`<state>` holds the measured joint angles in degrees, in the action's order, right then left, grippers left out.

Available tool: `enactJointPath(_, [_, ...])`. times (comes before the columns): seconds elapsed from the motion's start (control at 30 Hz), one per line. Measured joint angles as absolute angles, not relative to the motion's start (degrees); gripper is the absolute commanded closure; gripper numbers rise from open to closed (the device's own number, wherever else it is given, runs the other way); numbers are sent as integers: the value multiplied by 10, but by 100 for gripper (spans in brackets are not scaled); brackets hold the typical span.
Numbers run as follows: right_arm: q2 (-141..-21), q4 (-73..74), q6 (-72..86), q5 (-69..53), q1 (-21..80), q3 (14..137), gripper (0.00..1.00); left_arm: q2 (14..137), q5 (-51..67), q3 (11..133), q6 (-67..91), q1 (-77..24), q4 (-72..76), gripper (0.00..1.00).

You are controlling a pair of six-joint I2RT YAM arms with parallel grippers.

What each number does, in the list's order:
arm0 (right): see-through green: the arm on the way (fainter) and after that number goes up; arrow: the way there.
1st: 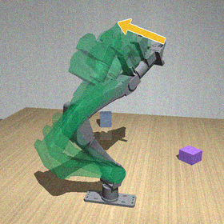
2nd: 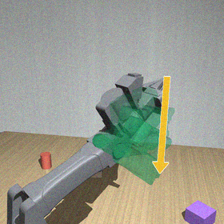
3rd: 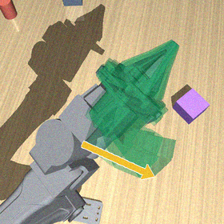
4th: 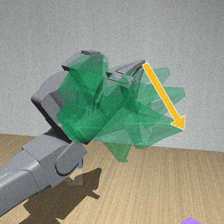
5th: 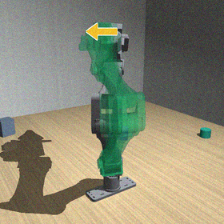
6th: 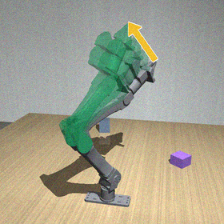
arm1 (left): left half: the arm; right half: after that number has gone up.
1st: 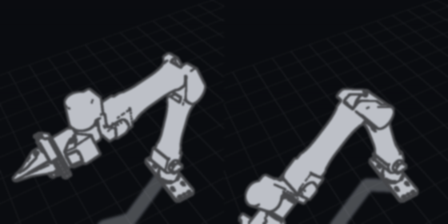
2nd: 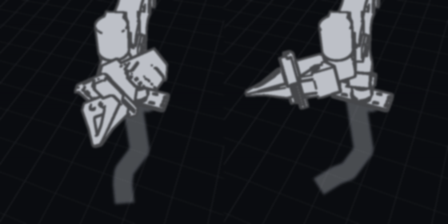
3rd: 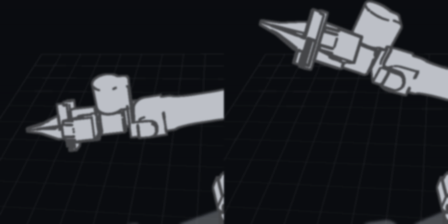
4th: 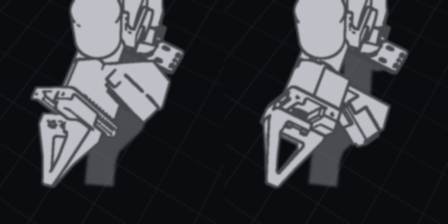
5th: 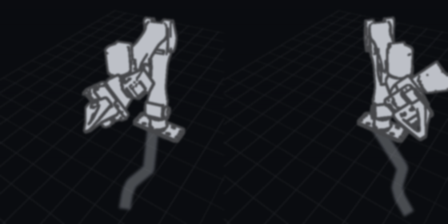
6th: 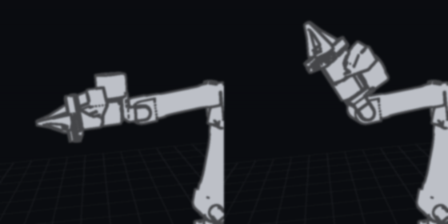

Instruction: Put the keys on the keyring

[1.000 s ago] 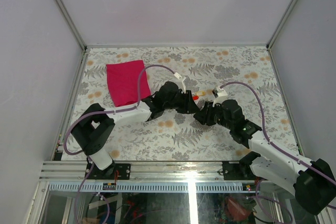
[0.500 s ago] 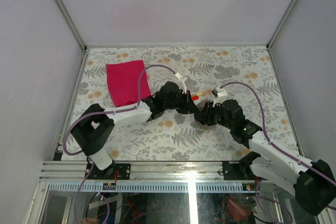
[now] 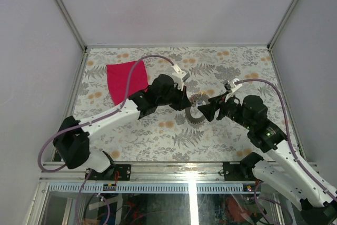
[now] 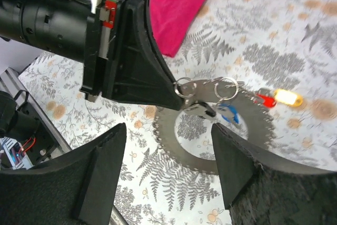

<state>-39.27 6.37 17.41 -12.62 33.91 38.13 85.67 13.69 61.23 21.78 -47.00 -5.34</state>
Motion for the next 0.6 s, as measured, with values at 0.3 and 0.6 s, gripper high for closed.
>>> enactJointPath(0.3, [-413, 203, 42, -175, 339, 517, 30, 777, 211, 700, 25, -475, -228, 100])
enactJointPath(0.6, [-462, 340, -67, -319, 339, 627, 33, 733, 234, 738, -110, -492, -402, 100])
